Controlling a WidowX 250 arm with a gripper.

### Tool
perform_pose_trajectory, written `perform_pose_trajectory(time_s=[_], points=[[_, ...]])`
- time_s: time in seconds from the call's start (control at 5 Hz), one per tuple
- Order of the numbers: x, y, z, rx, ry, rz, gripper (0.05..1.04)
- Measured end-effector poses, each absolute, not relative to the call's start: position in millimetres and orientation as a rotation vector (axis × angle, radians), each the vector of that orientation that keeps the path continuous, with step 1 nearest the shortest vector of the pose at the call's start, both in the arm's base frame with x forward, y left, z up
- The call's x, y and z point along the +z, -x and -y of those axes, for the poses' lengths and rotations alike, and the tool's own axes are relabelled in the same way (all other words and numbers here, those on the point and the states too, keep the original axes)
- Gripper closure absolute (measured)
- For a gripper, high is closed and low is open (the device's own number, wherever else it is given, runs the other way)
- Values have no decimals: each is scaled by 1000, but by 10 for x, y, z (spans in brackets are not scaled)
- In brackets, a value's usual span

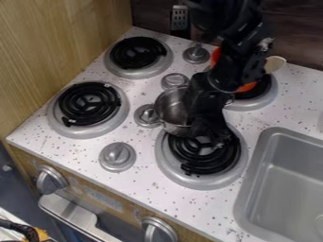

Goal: Move the silver pot in the bottom right side of the burner

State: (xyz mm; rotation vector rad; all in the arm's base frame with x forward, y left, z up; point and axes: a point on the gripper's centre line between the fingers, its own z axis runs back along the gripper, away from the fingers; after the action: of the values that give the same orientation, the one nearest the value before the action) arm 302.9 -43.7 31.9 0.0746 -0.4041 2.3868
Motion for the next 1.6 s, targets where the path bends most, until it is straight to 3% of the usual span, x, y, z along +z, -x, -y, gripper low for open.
perform_pose_trajectory(time_s=[0.2, 0.8, 1.0, 1.4, 1.6], points=[[330, -2966, 453, 2420, -120, 402, 1010], [329, -2943, 638, 2509, -85, 333, 990], [463, -2978, 672, 2475, -6, 314, 828], [602, -2982, 688, 2453, -64, 301, 255], [610, -2967, 651, 2416, -94, 298, 81]])
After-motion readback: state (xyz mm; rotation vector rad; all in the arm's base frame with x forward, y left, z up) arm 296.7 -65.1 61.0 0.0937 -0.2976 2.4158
